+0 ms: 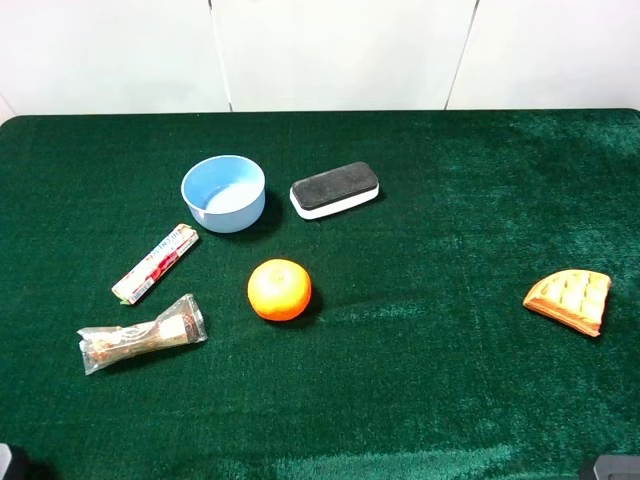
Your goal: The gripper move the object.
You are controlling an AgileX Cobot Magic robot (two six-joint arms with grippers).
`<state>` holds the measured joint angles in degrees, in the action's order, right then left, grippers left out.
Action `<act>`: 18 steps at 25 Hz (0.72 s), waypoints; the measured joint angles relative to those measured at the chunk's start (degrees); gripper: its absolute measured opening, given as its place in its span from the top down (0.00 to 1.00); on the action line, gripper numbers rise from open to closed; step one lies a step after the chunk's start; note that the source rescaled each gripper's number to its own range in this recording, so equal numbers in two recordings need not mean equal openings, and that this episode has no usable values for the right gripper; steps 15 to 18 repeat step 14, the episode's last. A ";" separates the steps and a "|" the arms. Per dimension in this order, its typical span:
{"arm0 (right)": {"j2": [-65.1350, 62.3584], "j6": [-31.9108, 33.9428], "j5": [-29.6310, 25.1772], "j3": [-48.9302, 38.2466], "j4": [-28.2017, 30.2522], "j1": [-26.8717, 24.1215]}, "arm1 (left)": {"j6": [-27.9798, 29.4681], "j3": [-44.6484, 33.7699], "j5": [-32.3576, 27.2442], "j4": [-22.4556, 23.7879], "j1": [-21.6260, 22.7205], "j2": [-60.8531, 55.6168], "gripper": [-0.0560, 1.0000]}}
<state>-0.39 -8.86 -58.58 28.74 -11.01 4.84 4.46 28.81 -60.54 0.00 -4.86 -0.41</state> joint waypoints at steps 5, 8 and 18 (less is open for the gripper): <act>0.00 0.00 0.00 0.00 0.00 0.00 | 0.00 0.00 0.00 0.00 0.00 0.00 0.00; 0.00 0.00 0.00 0.00 0.00 0.00 | 0.00 0.00 0.00 0.00 0.00 0.00 0.00; 0.00 0.00 0.00 0.00 0.00 0.00 | 0.00 0.00 0.00 0.00 0.00 0.00 0.00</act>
